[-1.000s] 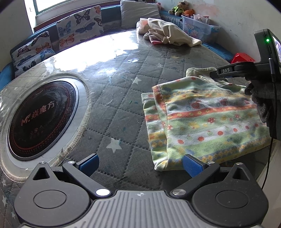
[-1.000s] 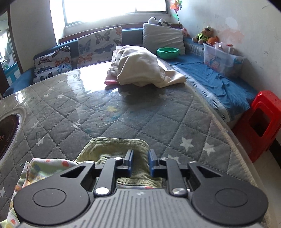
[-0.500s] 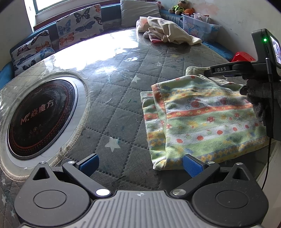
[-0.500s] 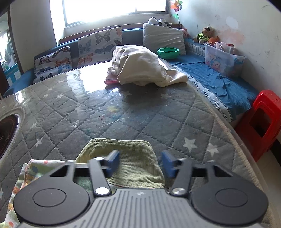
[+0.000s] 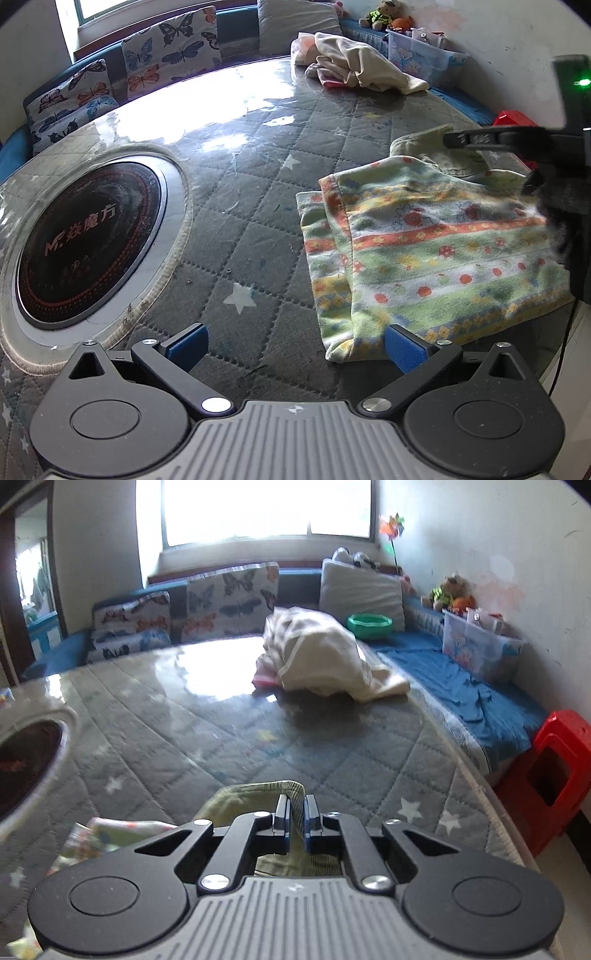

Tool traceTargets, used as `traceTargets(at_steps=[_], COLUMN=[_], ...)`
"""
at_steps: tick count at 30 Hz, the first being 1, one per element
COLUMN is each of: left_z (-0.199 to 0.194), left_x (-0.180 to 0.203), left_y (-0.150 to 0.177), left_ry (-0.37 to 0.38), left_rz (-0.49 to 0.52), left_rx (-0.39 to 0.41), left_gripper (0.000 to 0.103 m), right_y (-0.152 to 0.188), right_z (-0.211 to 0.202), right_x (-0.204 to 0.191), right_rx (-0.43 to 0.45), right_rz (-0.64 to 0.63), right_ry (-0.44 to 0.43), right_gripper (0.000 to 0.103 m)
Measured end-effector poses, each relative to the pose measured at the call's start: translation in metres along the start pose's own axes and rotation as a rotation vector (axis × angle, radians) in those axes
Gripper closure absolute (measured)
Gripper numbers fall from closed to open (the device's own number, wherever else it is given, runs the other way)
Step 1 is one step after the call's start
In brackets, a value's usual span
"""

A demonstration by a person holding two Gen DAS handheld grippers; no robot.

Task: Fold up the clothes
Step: 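Hold the blanket edge closed in the right gripper, then lift the blanket high with the right gripper and shake it open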

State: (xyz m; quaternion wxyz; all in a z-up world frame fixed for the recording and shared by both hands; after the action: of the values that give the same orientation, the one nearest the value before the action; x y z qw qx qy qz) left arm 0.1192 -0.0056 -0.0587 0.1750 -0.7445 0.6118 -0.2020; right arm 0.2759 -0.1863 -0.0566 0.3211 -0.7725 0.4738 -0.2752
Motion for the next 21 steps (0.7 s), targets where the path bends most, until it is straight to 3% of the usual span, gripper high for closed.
traceTargets(at_steps=[6, 14, 21], left_z=[-0.006, -0.014, -0.021], left_x=[-0.002, -0.003, 0.001], left_y=[0.001, 0.007, 0.018], left_ry=[0.003, 0.009, 0.023], left_rz=[-0.009, -0.012, 0.012], left_rx=[0.008, 0.016, 0.02], left_gripper=[0.0, 0.0, 0.0], right_y=[-0.025, -0.074, -0.101], right_z=[-0.045, -0.133, -0.193], right_x=[-0.004, -0.017, -0.033], right_rx=[0.108, 0.336, 0.483], right_rz=[-0.018, -0.075, -0.11], right_ry=[0.0, 0.018, 0.004], right_gripper=[0.098, 0.099, 0.099])
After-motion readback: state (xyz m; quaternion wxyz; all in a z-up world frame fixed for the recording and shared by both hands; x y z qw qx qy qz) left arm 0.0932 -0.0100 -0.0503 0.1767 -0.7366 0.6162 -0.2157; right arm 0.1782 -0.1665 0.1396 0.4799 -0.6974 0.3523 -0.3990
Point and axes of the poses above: each gripper's, at about its wrist camera, not at the fingertips, and z roughly the way its jaws point, x to its right, y to its underside, the point moved 10 cm from there along z, roughly the way its jaws point, and after that the axes turned 11 degrees about -z, right-handed, at the moved point
